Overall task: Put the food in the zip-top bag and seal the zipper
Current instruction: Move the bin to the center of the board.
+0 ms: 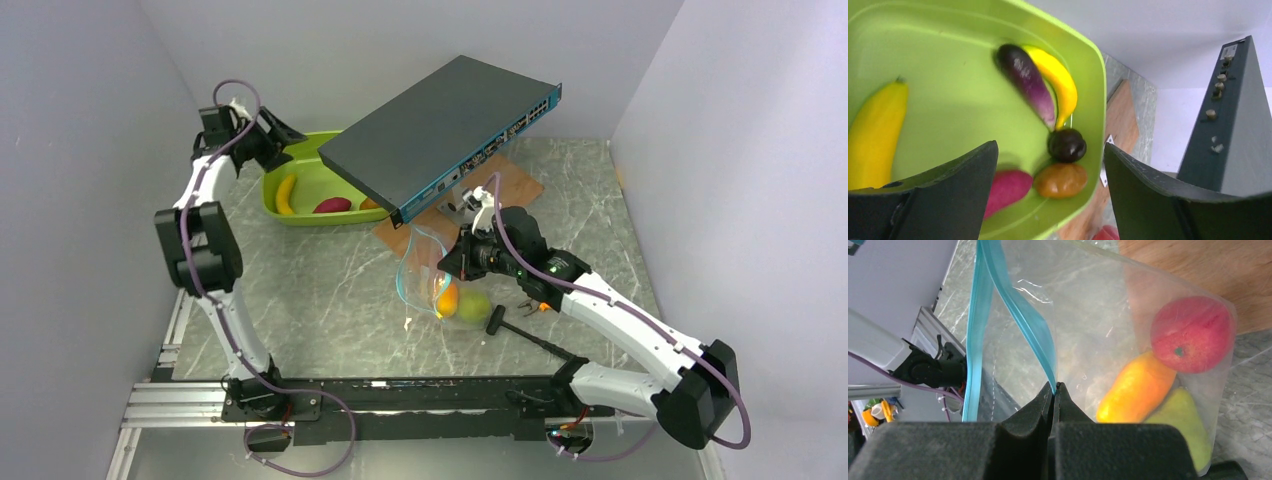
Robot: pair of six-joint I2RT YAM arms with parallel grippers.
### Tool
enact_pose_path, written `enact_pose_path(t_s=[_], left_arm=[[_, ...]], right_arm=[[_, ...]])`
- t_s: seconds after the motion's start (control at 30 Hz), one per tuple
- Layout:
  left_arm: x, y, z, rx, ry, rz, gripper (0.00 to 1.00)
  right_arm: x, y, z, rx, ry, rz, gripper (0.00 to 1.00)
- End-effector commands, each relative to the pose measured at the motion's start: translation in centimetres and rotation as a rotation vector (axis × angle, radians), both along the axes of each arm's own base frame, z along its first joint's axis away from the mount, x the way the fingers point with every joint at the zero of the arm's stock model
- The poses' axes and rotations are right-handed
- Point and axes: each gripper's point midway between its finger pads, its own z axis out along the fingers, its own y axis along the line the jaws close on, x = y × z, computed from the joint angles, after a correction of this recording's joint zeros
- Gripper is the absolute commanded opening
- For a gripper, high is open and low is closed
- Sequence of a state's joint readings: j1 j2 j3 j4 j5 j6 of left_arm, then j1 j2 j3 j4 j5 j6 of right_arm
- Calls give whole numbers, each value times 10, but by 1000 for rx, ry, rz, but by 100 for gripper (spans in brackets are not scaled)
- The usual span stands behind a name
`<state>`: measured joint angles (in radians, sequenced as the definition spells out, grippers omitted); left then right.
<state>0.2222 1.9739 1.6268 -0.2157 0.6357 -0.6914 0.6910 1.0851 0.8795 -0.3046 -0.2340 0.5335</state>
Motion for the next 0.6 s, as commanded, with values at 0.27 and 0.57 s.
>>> enact_pose_path(t_s=[0.27, 0.57], left_arm=[[18, -2, -80, 97, 195, 10, 83], [-50, 74, -121, 295, 420, 132, 85]], right_arm=[[9, 5, 5, 4, -47, -5, 0], [5, 9, 7, 17, -43, 12, 0]])
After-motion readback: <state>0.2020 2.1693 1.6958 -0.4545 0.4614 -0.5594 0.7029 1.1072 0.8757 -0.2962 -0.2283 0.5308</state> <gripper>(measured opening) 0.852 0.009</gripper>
